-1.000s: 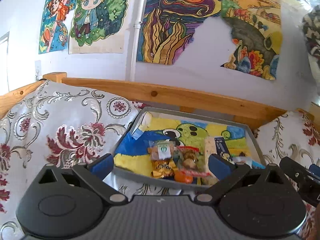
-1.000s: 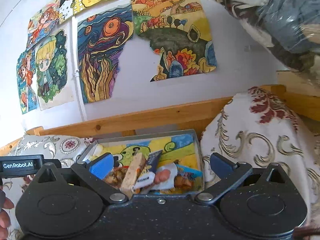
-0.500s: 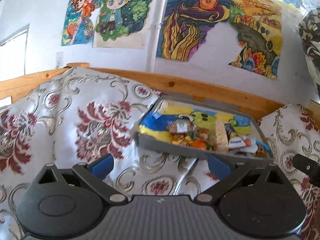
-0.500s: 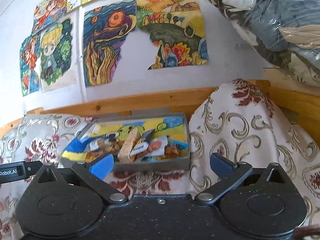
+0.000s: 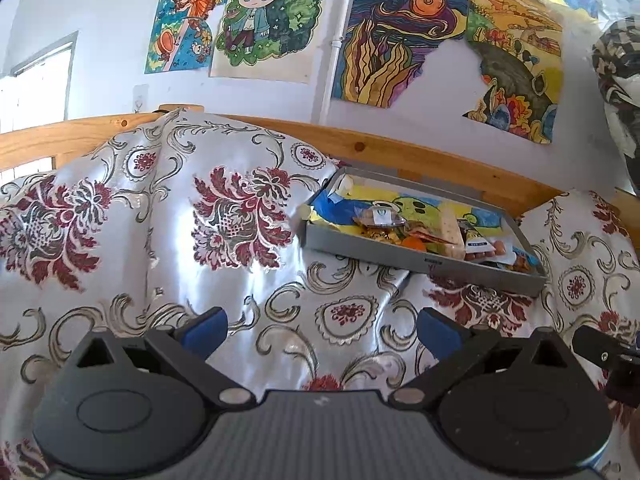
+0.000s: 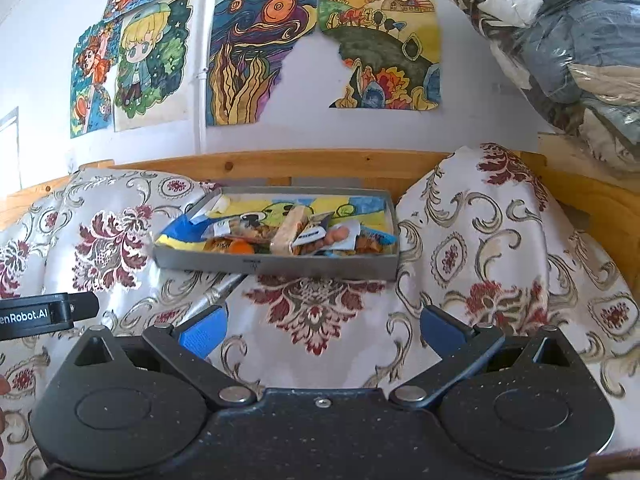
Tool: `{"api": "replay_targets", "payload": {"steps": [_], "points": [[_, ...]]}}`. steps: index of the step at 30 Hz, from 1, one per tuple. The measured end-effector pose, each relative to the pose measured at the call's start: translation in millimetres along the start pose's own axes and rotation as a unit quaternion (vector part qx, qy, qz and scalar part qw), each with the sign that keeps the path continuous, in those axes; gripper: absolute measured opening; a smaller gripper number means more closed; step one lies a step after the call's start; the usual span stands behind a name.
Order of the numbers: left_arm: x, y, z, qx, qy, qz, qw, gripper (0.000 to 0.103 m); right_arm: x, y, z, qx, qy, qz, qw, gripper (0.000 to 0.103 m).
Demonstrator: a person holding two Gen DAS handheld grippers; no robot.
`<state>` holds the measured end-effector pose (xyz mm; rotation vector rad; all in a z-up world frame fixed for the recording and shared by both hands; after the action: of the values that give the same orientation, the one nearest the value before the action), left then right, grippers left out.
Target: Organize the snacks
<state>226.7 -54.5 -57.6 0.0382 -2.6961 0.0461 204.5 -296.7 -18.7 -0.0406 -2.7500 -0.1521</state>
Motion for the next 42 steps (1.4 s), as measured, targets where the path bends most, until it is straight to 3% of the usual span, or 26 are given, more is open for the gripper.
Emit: {"api": "replay_targets", "payload": {"steps": [19,42], "points": [[35,25,27,-0.016,0.002,0.020,0.9997,0.102,42,20,28,-0.011,0.001,0.014,1.000,0.102],[32,48,39,-0.022,-0.009,0.008,0.9997,0.102,29,40,47,0.001,0.030,0.012,0.999,0.102]]}}
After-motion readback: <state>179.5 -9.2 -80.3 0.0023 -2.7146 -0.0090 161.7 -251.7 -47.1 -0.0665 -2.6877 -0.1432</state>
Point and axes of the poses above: each gripper's, at about its wrist camera, not at the fingertips, and x roughly against the way its jaws point, y to its left, z to its underside, the point moved 7 cm from there along -x, roughly the way its jaws point, and after that the axes turned 6 degrees about -x, right-handed, at the moved point
